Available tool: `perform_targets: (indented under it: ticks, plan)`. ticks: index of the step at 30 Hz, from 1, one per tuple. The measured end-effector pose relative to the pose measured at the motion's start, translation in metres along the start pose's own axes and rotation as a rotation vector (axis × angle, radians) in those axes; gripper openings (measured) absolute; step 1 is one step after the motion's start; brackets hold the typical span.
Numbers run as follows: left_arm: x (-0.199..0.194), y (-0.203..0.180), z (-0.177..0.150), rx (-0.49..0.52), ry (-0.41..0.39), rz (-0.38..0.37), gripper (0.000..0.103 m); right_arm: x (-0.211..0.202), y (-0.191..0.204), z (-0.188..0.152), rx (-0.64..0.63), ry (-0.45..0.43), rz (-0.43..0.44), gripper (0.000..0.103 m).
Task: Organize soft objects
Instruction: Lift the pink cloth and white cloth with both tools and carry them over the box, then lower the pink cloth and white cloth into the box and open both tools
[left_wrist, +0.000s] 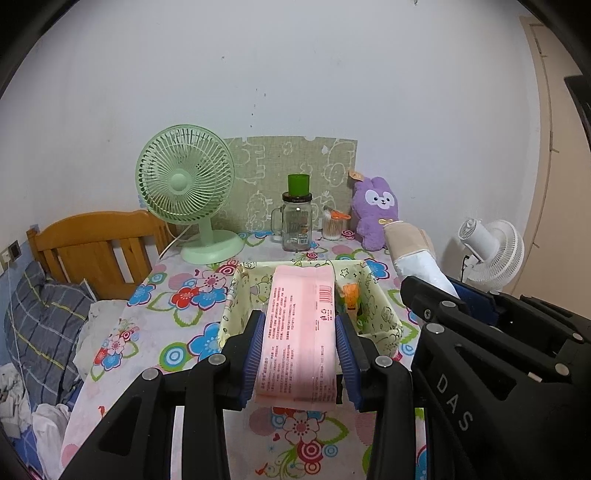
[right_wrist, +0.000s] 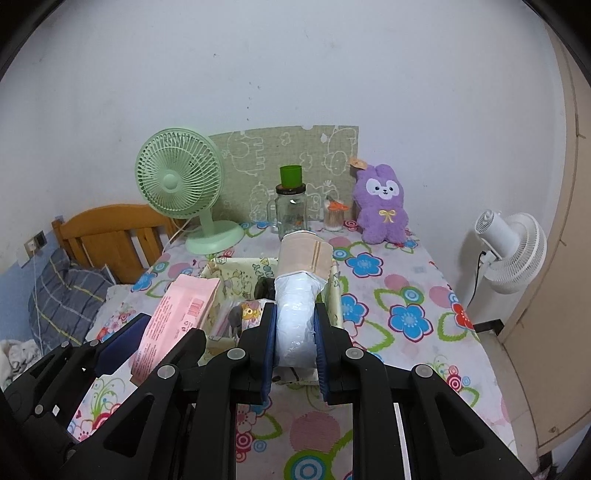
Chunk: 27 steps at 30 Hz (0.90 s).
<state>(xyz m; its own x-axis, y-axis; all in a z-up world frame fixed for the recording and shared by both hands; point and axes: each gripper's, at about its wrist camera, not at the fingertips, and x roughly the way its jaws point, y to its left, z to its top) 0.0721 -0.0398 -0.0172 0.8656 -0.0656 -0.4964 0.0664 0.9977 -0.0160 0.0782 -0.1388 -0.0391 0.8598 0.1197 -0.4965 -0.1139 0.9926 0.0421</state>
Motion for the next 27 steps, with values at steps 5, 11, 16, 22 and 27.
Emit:
perform_targets:
  ticks: [5,11,16,22,27]
  plan:
    - [0.014,0.001,0.006,0.009,0.004,0.000,0.039,0.014,-0.001,0.007,-0.011,0.007,0.001,0.022]
    - [0.028,0.001,0.014,0.019,0.005,-0.002,0.039,0.028,-0.005,0.014,-0.008,0.005,0.006,0.022]
    - [0.042,0.003,0.019,0.020,0.014,-0.002,0.039,0.041,-0.006,0.019,-0.001,0.007,0.007,0.022]
    - [0.061,0.009,0.022,0.012,0.031,0.006,0.039,0.060,-0.005,0.024,-0.005,0.019,0.026,0.022]
    - [0.078,0.014,0.024,0.008,0.045,0.018,0.039,0.076,-0.003,0.027,-0.009,0.029,0.030,0.022]
